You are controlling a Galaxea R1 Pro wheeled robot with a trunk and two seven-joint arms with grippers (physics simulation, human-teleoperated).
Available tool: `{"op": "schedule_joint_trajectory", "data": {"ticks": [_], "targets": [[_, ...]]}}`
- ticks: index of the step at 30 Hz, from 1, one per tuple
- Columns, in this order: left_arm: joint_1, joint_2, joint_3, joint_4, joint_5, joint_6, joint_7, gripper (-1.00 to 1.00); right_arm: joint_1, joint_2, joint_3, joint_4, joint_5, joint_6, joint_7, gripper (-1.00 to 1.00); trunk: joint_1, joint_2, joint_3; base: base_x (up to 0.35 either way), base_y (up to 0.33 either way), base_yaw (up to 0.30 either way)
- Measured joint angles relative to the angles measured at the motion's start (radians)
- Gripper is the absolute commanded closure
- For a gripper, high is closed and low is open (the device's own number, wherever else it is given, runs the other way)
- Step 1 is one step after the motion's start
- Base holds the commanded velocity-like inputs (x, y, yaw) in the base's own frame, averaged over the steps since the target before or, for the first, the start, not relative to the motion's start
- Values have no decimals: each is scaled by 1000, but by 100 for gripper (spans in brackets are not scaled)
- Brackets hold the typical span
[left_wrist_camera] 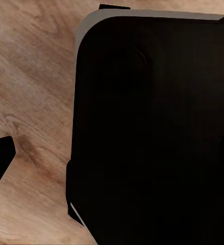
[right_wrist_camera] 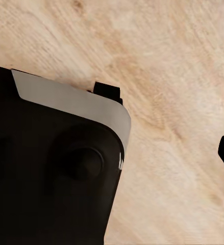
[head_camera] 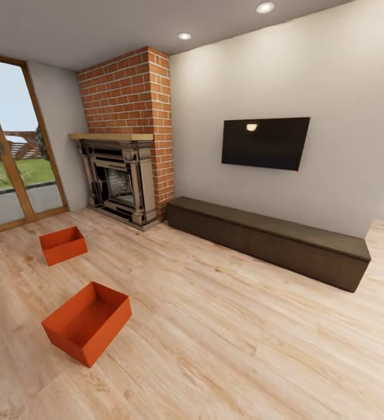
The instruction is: Move the two storage containers from the living room to the garage. In the garage, place one container on the floor and stack the other container on top of it (either order is fine).
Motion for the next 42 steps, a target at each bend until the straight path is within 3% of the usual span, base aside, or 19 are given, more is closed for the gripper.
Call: {"op": "schedule_joint_trajectory", "data": {"ticks": [7,30,42], "targets": [[0,0,0,0,0,0,0,-100,0,-2,0,0,0,0,0,-100,0,0,0,325,0,166],[0,0,0,0,0,0,0,-100,0,-1,0,0,0,0,0,-100,0,0,0,325,-2,4],[0,0,0,0,-3,-12,1,-100,0,1,0,0,0,-2,0,-100,0,0,0,283,-132,0]]}}
